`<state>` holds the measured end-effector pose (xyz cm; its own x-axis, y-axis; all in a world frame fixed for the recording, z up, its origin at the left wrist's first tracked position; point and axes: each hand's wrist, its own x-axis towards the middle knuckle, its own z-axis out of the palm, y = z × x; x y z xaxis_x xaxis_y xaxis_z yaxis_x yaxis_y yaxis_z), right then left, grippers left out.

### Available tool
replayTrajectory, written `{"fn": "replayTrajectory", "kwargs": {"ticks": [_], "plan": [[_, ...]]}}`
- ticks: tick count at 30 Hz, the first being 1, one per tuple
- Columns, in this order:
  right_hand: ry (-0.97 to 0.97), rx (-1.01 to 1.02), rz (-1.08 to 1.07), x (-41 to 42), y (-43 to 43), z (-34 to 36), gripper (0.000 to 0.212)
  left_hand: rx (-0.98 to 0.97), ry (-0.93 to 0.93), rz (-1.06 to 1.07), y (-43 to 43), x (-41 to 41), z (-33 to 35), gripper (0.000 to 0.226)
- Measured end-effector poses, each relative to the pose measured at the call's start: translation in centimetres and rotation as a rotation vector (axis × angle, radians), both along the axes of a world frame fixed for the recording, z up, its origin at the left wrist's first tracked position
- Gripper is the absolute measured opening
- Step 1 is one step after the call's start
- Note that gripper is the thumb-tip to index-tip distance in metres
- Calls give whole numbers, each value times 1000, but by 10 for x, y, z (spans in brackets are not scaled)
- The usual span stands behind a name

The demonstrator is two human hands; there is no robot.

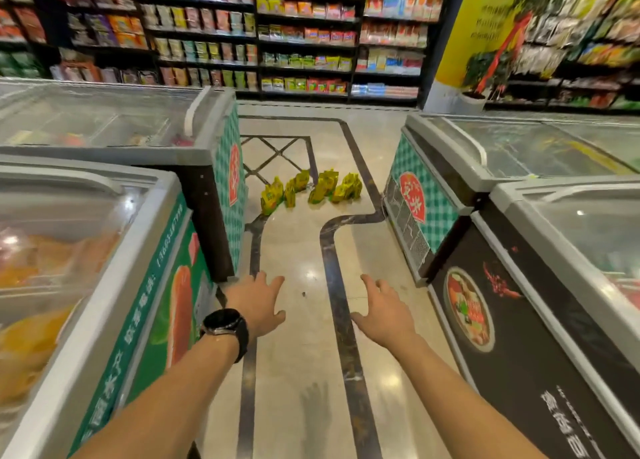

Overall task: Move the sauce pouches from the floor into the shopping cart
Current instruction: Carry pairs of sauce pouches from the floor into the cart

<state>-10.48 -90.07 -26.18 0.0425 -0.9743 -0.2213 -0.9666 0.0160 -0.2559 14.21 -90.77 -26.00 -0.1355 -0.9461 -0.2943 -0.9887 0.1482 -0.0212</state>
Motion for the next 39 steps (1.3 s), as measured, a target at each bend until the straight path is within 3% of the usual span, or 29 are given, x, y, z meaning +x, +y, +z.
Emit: {"fn": "replayTrajectory", "kwargs": {"ticks": [10,18,21,39], "plan": [[-23,99,-79,-44,-284,-55,76,57,-33,9,-277,-15,-41,69],[-123,130,-43,-49,-502,-52,68,84,29,132,-476,-21,-31,68],[-141,144,-6,-30,-582,-54,74,98,23,168,-550,-6,-36,68],[-176,347,-181,42,-943,-128,73,287,13,90,-957,69,-134,69]]}}
